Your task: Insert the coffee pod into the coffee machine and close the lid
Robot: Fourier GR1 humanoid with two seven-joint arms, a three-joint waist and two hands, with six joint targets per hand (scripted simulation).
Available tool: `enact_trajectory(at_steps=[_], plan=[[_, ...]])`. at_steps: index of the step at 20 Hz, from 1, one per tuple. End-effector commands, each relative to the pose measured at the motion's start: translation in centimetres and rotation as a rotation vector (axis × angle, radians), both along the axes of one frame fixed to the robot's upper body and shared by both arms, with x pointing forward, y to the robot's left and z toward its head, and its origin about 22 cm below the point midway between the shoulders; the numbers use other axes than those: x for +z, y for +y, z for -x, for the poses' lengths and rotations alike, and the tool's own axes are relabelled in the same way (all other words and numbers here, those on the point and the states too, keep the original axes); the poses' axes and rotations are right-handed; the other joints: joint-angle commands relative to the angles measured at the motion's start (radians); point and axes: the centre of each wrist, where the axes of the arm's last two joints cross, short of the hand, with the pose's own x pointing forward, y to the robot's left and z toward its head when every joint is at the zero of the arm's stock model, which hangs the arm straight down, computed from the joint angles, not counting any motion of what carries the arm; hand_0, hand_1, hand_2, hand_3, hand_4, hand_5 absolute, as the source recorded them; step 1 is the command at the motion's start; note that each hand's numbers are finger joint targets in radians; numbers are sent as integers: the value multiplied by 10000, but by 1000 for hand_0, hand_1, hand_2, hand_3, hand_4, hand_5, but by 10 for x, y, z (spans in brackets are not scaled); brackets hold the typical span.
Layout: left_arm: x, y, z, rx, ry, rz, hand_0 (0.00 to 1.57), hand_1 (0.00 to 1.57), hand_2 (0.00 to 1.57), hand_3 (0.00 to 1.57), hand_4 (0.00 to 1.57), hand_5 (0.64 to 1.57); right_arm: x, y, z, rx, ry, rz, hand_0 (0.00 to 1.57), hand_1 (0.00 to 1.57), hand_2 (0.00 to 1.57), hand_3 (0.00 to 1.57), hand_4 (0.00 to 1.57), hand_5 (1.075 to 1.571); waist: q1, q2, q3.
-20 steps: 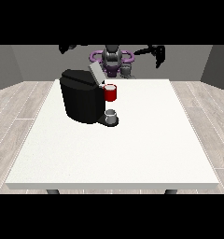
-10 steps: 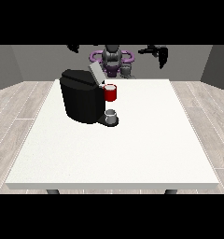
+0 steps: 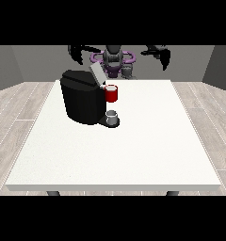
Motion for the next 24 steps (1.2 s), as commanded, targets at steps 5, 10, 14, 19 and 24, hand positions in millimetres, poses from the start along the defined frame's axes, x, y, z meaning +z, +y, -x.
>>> enact_trajectory(at_steps=[5,10,14,19,24], plan=[[17,10,24,269,-433,253,0,0,0,0,0,1571,12,-7,-28,76,12,81,0,0,0,0,0,1571,31,693,0],[24,-5,27,473,-361,-37,0,0,0,0,0,1571,2,24,-34,375,18,110,0,0,0,0,0,1571,-221,964,0],[37,24,26,524,-748,-67,0,0,0,0,0,1571,17,19,-48,705,-214,540,0,0,0,0,0,1571,-224,1406,0],[36,17,34,669,-1195,-126,0,0,0,0,0,1571,25,31,-61,758,-457,425,0,0,0,0,0,1571,-192,1629,0],[36,25,34,935,-1072,67,0,0,0,0,0,1571,22,47,-62,940,-459,630,0,0,0,0,0,1571,-404,1696,-1]])
